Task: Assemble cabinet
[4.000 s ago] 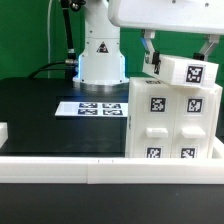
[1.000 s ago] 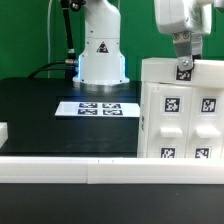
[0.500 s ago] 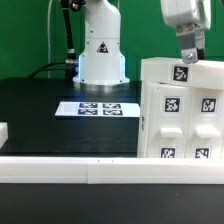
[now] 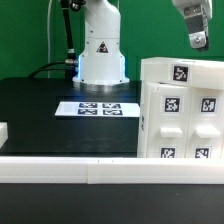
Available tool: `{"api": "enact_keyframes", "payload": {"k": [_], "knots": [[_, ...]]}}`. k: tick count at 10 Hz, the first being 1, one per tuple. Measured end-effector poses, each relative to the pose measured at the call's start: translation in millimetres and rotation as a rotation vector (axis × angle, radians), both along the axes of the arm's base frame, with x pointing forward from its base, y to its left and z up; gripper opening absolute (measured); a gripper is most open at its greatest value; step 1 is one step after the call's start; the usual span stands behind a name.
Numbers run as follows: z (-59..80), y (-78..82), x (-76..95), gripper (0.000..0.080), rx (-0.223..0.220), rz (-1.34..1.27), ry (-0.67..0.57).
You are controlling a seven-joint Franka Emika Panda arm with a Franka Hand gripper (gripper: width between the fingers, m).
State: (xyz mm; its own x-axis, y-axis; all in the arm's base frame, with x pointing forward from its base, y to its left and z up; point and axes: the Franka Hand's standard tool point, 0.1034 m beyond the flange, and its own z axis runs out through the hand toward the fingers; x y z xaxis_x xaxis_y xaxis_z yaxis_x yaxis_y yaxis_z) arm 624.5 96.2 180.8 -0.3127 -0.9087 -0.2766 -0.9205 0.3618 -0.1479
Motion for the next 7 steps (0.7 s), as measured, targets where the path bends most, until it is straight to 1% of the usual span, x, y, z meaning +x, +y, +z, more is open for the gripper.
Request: {"api": "enact_keyframes", "payload": {"k": [1,2,4,5,6,7], "knots": [[-1.4,2.4,-3.1,0.0797,-0.029,0.140,0.001],[-0.6,4.3,-2.5,0.0797,-0.043,0.235,-0.006],[-0.2,5.2,-0.8,0.0797,-0.102,0.528,-0.052],[-0.2,8.4,-1.6,0.0797,-0.112,0.622,-0.056],[-0.3,13.0,-2.7,0.0797,-0.137,0.761,-0.051],[0.5,15.3,-0.6,0.0797,-0.155,0.804,-0.073]]}}
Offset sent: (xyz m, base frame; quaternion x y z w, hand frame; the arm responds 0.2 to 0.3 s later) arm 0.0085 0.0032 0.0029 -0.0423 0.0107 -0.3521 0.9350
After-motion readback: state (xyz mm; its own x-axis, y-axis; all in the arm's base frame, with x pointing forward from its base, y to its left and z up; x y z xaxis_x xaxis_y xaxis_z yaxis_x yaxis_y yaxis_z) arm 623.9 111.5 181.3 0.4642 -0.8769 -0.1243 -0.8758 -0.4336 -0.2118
